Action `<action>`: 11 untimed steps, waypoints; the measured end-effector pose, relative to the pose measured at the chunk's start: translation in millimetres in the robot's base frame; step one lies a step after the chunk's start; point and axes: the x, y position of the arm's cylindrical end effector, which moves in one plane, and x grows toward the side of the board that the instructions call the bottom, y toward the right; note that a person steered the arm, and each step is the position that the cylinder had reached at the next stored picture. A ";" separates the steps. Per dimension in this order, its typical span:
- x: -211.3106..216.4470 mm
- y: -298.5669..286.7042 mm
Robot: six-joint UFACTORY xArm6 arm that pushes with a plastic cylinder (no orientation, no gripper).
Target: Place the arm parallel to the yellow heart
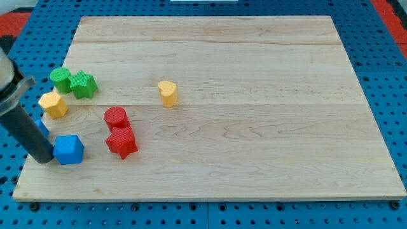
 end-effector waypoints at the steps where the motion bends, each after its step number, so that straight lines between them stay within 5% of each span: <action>1: 26.0 -28.8; 4: -13.3 -52.7; 7: 15.7 2.3; 8: 54.4 14.5; 10: 60.0 220.9; 11: -17.4 289.0</action>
